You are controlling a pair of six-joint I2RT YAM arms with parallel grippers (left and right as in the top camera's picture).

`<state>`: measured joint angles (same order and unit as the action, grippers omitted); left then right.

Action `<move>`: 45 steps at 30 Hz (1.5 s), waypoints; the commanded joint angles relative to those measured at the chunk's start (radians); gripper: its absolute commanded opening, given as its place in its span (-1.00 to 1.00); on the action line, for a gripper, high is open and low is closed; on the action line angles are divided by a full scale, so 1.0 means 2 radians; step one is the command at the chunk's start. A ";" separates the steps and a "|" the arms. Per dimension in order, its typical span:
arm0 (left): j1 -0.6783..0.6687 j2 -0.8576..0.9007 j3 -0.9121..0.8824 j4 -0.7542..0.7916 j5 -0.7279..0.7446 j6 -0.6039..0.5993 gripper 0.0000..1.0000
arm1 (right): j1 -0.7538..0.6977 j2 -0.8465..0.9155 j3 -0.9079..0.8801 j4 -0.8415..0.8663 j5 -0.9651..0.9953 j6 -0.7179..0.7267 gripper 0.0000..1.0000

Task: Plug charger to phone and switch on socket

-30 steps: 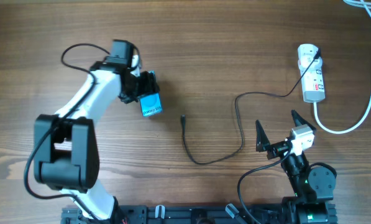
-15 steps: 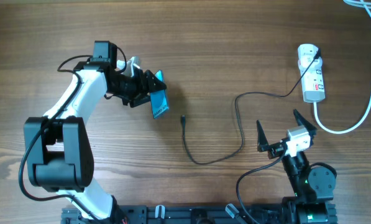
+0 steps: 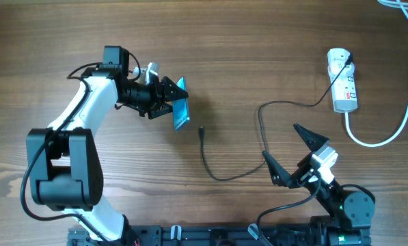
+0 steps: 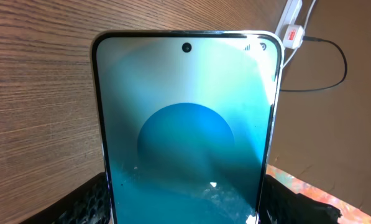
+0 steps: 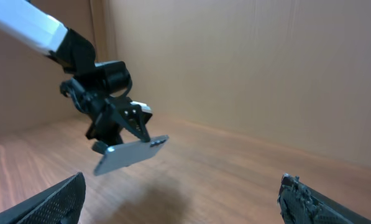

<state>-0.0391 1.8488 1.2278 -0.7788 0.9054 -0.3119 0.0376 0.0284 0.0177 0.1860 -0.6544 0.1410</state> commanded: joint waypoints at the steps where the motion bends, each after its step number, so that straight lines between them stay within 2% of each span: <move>1: 0.001 -0.010 0.008 0.000 0.024 0.010 0.38 | -0.001 0.013 0.058 -0.024 -0.007 0.056 0.99; 6: 0.001 -0.010 0.008 0.000 0.024 0.010 0.38 | -0.001 0.109 0.152 -0.076 -0.009 0.065 1.00; 9: 0.001 -0.010 0.008 0.002 0.024 0.010 0.38 | -0.001 0.208 0.230 -0.132 -0.021 0.060 1.00; 13: 0.001 -0.010 0.008 0.002 0.024 0.010 0.38 | -0.001 0.372 0.361 -0.251 -0.024 0.060 0.99; 17: 0.001 -0.010 0.008 0.008 0.024 0.010 0.38 | -0.001 0.476 0.428 -0.305 -0.053 0.063 1.00; 22: 0.002 -0.010 0.008 0.029 0.001 0.008 0.38 | -0.002 0.568 0.430 -0.278 -0.082 0.187 0.99; 24: 0.002 -0.010 0.008 0.029 -0.020 0.008 0.37 | 0.004 0.595 0.430 -0.257 -0.102 0.187 0.73; 27: 0.002 -0.010 0.008 0.035 -0.029 0.008 0.34 | 0.051 0.629 0.430 -0.241 -0.072 0.178 0.54; 29: 0.002 -0.010 0.008 0.043 -0.018 0.007 0.34 | 0.095 0.646 0.430 -0.222 -0.050 0.178 0.54; 33: 0.001 -0.010 0.008 0.039 0.079 -0.009 0.33 | 0.179 0.679 0.430 -0.159 -0.016 0.196 0.54; 36: 0.000 -0.010 0.008 0.024 0.080 -0.002 0.33 | 0.219 0.699 0.430 -0.142 0.032 0.218 0.54; 45: -0.044 -0.010 0.008 0.019 0.027 0.015 0.36 | 0.269 0.760 0.430 -0.097 0.054 0.288 0.49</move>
<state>-0.0937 1.8488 1.2278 -0.7414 0.9791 -0.3149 0.5629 1.5146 0.8597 -0.0288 -0.5735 0.6384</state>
